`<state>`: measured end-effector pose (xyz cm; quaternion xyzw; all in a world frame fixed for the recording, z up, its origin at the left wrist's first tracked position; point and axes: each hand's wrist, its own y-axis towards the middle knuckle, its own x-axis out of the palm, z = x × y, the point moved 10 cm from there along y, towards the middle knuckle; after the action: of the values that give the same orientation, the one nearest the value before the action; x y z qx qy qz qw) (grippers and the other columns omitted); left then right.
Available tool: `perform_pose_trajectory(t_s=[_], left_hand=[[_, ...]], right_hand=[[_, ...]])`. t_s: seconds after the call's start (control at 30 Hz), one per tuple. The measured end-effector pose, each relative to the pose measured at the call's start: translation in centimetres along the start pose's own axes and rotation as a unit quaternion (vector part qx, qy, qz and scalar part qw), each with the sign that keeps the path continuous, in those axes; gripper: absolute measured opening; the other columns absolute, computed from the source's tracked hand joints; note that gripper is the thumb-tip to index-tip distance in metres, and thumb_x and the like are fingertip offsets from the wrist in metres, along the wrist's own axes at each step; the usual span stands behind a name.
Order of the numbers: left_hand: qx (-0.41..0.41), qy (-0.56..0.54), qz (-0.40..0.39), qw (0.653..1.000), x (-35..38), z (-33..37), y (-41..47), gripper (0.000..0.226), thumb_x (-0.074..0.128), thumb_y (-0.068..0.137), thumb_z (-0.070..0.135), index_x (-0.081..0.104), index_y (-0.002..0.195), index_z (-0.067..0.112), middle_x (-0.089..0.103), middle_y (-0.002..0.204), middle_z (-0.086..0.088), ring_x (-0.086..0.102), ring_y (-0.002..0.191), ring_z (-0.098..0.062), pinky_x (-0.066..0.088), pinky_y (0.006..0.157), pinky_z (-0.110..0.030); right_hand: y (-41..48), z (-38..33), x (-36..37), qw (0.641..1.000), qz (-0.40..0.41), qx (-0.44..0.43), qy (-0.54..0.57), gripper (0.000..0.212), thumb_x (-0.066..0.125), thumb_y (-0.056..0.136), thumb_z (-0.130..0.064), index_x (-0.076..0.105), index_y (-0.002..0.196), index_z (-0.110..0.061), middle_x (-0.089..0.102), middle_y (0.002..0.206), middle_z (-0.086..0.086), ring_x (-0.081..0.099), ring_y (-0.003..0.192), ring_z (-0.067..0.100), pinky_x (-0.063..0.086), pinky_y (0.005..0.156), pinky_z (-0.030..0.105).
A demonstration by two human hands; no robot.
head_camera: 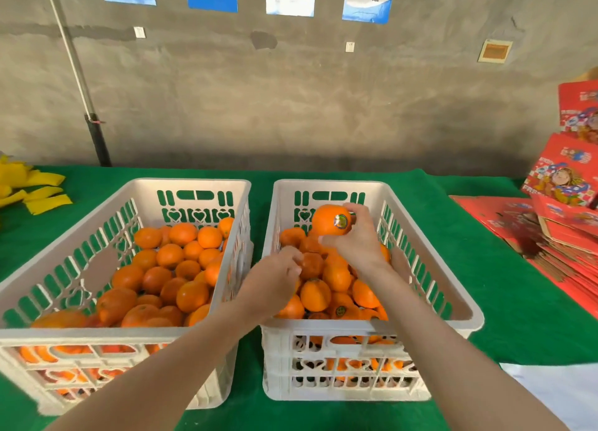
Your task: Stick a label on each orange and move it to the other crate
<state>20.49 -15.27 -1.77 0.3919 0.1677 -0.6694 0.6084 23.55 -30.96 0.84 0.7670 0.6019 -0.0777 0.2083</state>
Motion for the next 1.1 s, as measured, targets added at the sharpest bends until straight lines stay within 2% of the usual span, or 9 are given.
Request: perform_pose_trajectory(t_s=[0.07,0.1,0.2,0.37,0.53,0.7,0.83,0.97,1.1], left_hand=[[0.043,0.144,-0.072,0.986,2.6,-0.2,-0.2,0.025,0.047,0.097,0.021,0.057,0.120,0.015,0.065,0.108,-0.001,0.059,0.095,-0.015,0.046,0.079,-0.020],[0.042,0.155,-0.082,0.984,3.0,-0.4,0.0,0.026,0.050,0.096,0.024,0.058,0.120,0.018,0.066,0.107,-0.001,0.060,0.094,-0.015,0.048,0.081,-0.025],[0.024,0.114,-0.064,0.991,2.6,-0.9,0.4,0.023,0.053,0.094,0.025,0.061,0.115,0.021,0.064,0.095,0.004,0.059,0.085,-0.012,0.048,0.075,-0.024],[0.018,0.093,-0.060,0.994,2.6,-1.3,0.5,0.018,0.055,0.093,0.024,0.062,0.110,0.023,0.057,0.087,0.010,0.054,0.079,-0.006,0.035,0.062,-0.011],[0.001,0.092,-0.059,0.994,2.6,-1.9,0.6,0.017,0.057,0.092,0.024,0.061,0.109,0.025,0.059,0.090,0.008,0.055,0.082,-0.008,0.036,0.063,-0.012],[-0.009,0.082,-0.056,0.995,2.5,-2.0,0.5,0.016,0.058,0.092,0.025,0.062,0.108,0.023,0.061,0.093,0.007,0.057,0.083,-0.009,0.043,0.068,-0.016],[-0.008,0.072,-0.050,0.996,2.3,-2.0,0.5,0.015,0.058,0.091,0.024,0.063,0.105,0.022,0.058,0.085,0.009,0.053,0.074,-0.006,0.038,0.060,-0.014],[-0.021,0.057,-0.027,0.998,1.9,-1.7,0.6,0.014,0.055,0.091,0.019,0.062,0.101,0.014,0.061,0.084,0.003,0.060,0.081,-0.016,0.050,0.070,-0.027],[-0.027,0.079,0.097,0.992,-0.8,-1.7,-0.1,0.016,0.044,0.094,0.011,0.057,0.104,0.010,0.060,0.097,-0.005,0.053,0.089,-0.017,0.040,0.077,-0.024]], right_hand=[[3.5,3.7,-0.5,0.994,-0.023,0.067,-0.084,0.078,0.080,0.067,-0.009,0.037,0.131,-0.018,0.047,0.110,0.000,0.048,0.098,0.016,0.044,0.075,0.027],[4.8,5.6,-0.4,0.985,-0.047,0.092,-0.136,0.076,0.079,0.067,-0.009,0.038,0.131,-0.015,0.049,0.109,0.003,0.050,0.097,0.018,0.045,0.073,0.029],[7.2,9.4,1.2,0.948,-0.112,0.099,-0.282,0.069,0.076,0.069,-0.011,0.040,0.129,-0.008,0.054,0.109,0.010,0.053,0.097,0.024,0.046,0.071,0.032],[8.9,11.1,3.5,0.945,-0.097,0.060,-0.306,0.064,0.075,0.077,-0.018,0.039,0.129,-0.007,0.058,0.115,0.013,0.055,0.095,0.024,0.041,0.071,0.030],[8.4,12.7,5.0,0.902,-0.150,0.057,-0.400,0.064,0.072,0.079,-0.026,0.039,0.129,-0.004,0.051,0.127,0.017,0.051,0.115,0.032,0.046,0.093,0.041],[7.6,8.9,4.4,0.942,-0.080,-0.001,-0.325,0.047,0.063,0.087,-0.019,0.045,0.127,-0.003,0.054,0.127,0.017,0.051,0.115,0.030,0.045,0.088,0.036],[4.8,2.3,3.8,0.975,-0.005,-0.104,-0.196,0.036,0.060,0.090,-0.014,0.054,0.125,-0.008,0.059,0.124,0.009,0.054,0.114,0.022,0.044,0.090,0.029],[-1.4,-2.9,4.3,0.969,-0.002,-0.229,-0.095,0.019,0.060,0.088,-0.009,0.062,0.107,-0.009,0.062,0.097,-0.003,0.056,0.089,0.010,0.041,0.076,0.011],[-5.6,-3.7,6.2,0.960,-0.027,-0.262,-0.096,0.016,0.056,0.091,-0.007,0.062,0.105,-0.010,0.063,0.096,-0.001,0.054,0.085,0.008,0.044,0.072,0.017]])
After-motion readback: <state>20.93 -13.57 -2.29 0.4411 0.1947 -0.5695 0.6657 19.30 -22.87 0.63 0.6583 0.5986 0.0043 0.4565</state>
